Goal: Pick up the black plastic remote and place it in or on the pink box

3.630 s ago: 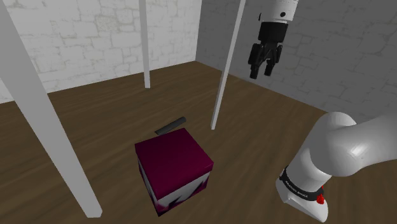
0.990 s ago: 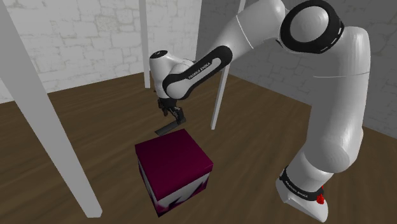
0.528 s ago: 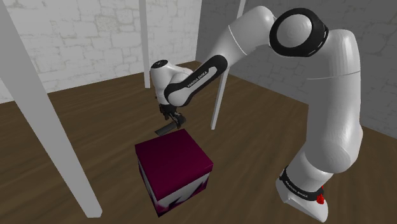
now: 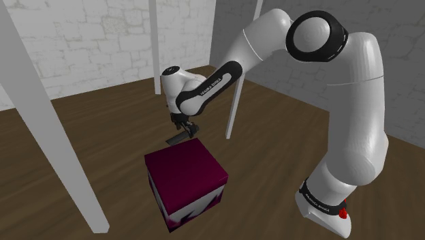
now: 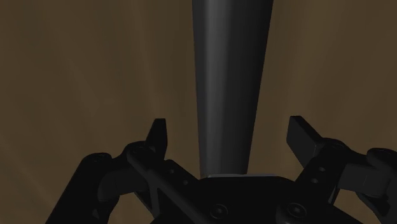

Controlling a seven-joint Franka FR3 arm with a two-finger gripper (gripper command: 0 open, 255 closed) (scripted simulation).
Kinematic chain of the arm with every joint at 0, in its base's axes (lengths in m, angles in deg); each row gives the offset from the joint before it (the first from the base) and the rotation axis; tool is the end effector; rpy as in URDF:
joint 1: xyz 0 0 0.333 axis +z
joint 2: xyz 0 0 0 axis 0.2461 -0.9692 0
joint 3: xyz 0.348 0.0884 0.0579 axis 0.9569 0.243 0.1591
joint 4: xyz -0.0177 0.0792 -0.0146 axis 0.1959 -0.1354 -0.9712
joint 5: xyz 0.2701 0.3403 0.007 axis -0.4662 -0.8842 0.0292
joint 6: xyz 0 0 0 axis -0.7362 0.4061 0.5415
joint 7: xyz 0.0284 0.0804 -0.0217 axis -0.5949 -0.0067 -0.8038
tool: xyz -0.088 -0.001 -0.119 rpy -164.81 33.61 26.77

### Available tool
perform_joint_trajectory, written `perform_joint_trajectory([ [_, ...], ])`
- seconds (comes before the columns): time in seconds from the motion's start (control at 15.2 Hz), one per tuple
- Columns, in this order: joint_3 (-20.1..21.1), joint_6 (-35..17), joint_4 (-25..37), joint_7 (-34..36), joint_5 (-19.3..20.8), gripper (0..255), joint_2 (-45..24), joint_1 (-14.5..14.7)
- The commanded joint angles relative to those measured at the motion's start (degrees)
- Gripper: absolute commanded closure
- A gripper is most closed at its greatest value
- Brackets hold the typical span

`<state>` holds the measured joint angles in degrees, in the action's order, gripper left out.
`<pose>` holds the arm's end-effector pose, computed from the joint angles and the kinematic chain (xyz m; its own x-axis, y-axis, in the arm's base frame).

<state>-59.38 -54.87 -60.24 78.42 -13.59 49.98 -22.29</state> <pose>0.6558 0.1075 0.1878 -0.0188 -0.9745 0.2236 -0.9991 0.0268 0.0325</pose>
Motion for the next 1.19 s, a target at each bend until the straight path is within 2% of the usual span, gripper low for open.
perform_joint_trajectory([
  [0.0,0.00,0.00,0.00,0.00,0.00,255,0.00,0.00],
  [0.59,0.00,0.00,0.01,0.00,0.01,255,-0.01,0.00],
  [1.12,1.54,3.91,0.13,-2.33,-2.67,255,4.30,-1.02],
])
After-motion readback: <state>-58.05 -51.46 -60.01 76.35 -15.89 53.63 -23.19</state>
